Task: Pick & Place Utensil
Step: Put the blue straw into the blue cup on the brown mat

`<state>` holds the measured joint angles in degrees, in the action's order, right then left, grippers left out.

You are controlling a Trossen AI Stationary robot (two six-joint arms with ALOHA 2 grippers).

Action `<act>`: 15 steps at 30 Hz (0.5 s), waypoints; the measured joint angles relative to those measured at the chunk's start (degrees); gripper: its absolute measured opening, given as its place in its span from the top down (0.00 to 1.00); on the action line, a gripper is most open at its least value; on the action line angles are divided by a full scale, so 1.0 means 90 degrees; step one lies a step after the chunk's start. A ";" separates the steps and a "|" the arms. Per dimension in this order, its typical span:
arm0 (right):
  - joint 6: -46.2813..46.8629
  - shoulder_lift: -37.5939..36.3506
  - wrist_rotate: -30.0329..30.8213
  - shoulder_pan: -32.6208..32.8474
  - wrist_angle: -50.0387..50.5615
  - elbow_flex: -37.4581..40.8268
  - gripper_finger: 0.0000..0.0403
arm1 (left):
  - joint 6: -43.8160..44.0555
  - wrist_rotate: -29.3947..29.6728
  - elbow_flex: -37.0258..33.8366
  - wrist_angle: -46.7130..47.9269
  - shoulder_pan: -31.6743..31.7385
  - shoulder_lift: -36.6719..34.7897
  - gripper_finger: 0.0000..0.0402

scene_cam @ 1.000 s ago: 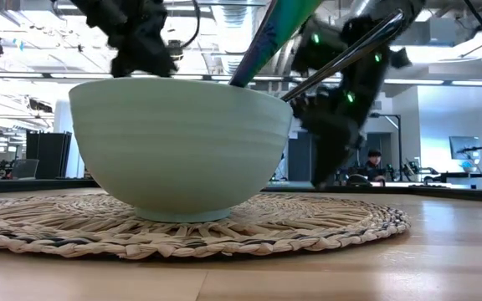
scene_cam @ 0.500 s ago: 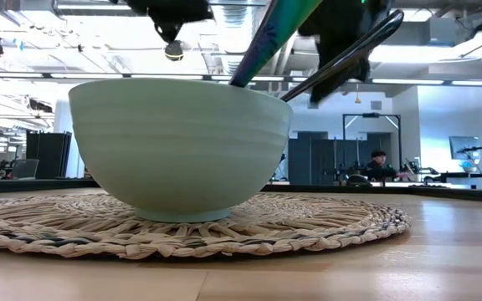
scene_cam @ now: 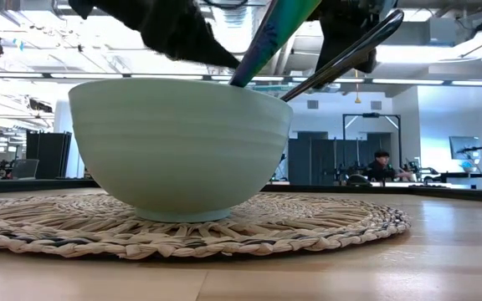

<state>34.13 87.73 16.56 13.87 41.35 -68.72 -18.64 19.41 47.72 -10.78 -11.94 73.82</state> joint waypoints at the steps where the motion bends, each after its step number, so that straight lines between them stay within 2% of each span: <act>1: 0.0000 0.0039 0.0001 0.0005 0.0001 -0.0001 1.00 | -0.0002 0.0064 -0.0002 0.0055 0.0000 0.0063 0.74; 7: 0.0000 0.0081 0.0002 -0.0007 -0.0015 -0.0001 1.00 | -0.0110 0.0228 0.0000 0.0010 0.0008 0.0391 0.74; 15: 0.0000 0.0035 -0.0120 0.0000 -0.0016 -0.0001 1.00 | -0.0255 0.0606 0.0000 0.0001 0.0039 0.0454 0.74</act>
<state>34.13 88.05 15.48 13.87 41.20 -68.73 -20.93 24.86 47.72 -10.77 -11.60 77.91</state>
